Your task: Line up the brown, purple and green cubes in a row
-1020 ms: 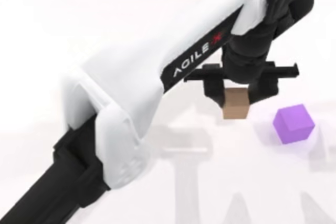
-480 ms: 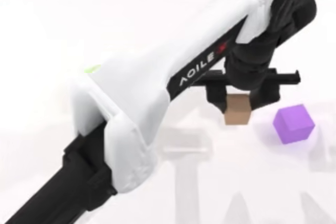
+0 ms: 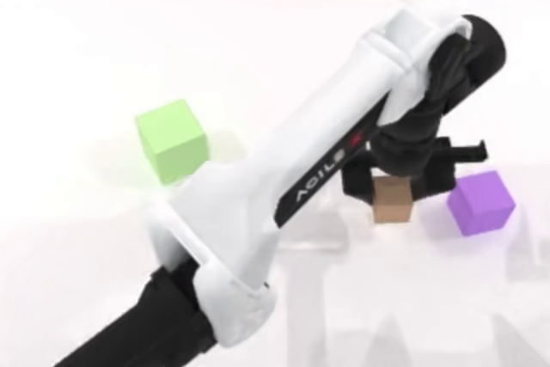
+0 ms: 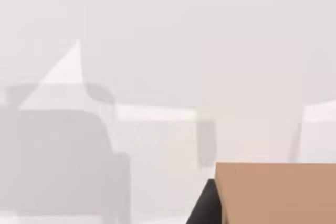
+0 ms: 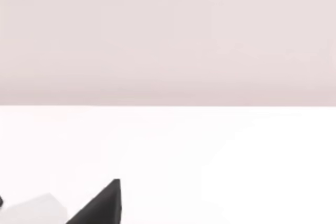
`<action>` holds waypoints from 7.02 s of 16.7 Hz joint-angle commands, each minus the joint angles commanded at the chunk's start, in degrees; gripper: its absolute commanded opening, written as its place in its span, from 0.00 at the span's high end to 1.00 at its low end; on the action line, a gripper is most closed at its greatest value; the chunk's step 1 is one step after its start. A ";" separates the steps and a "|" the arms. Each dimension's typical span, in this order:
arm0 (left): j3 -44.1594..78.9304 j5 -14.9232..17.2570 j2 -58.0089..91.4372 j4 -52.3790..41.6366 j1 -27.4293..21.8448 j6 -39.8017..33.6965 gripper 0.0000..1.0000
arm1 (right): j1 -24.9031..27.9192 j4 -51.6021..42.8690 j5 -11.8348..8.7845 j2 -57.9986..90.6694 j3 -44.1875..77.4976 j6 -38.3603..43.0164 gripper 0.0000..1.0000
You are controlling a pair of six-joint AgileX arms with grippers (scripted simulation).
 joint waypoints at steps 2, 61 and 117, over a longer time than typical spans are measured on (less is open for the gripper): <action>3.54 0.01 2.75 -1.14 0.04 0.08 1.00 | 0.00 0.00 0.00 0.00 0.00 0.00 0.00; -98.60 -0.82 -92.96 49.94 29.19 16.19 0.00 | 8.31 -32.06 0.12 53.30 41.29 1.46 0.00; -197.07 0.92 -178.09 107.06 52.32 50.79 0.00 | 16.72 -44.88 0.10 117.57 72.45 2.85 1.00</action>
